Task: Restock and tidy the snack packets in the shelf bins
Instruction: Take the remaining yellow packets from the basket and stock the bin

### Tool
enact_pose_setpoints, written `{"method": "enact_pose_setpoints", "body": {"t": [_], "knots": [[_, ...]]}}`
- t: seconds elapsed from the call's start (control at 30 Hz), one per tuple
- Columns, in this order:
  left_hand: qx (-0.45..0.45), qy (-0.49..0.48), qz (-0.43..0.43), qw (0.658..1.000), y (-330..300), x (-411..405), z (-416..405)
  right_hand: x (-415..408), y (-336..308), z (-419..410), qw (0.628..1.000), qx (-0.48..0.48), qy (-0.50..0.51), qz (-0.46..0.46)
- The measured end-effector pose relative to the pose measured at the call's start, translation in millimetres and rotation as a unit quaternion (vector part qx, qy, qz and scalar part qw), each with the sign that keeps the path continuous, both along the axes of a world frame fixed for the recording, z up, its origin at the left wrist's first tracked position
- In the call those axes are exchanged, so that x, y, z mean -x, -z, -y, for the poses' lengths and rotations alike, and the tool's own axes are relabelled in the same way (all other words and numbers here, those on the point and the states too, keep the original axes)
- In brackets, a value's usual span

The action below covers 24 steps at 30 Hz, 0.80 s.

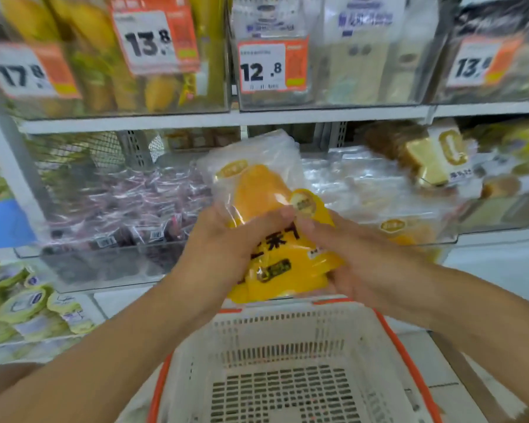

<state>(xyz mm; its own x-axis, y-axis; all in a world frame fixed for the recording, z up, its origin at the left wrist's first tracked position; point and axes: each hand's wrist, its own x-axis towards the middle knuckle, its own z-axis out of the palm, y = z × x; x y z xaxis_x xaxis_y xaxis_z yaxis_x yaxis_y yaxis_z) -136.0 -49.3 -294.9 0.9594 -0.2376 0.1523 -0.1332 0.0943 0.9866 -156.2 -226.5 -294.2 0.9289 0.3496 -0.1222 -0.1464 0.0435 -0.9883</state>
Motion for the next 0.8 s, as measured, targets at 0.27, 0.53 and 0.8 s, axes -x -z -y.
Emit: {"method": "enact_pose_setpoints", "body": {"t": [0.27,0.53,0.8], "knots": [[0.001,-0.003,0.189,0.982,-12.2,-10.2,26.7,-1.6,-20.5,8.0,0.997,-0.071,-0.027,0.020],[-0.224,0.083,0.356,0.903,-71.1,-90.6,18.5,-78.2,-71.2,23.9,0.969,0.016,0.079,0.234],[-0.252,-0.169,0.404,0.863,-30.1,-115.5,-10.8,-121.7,-32.9,28.9,0.971,-0.080,0.128,0.186]]}}
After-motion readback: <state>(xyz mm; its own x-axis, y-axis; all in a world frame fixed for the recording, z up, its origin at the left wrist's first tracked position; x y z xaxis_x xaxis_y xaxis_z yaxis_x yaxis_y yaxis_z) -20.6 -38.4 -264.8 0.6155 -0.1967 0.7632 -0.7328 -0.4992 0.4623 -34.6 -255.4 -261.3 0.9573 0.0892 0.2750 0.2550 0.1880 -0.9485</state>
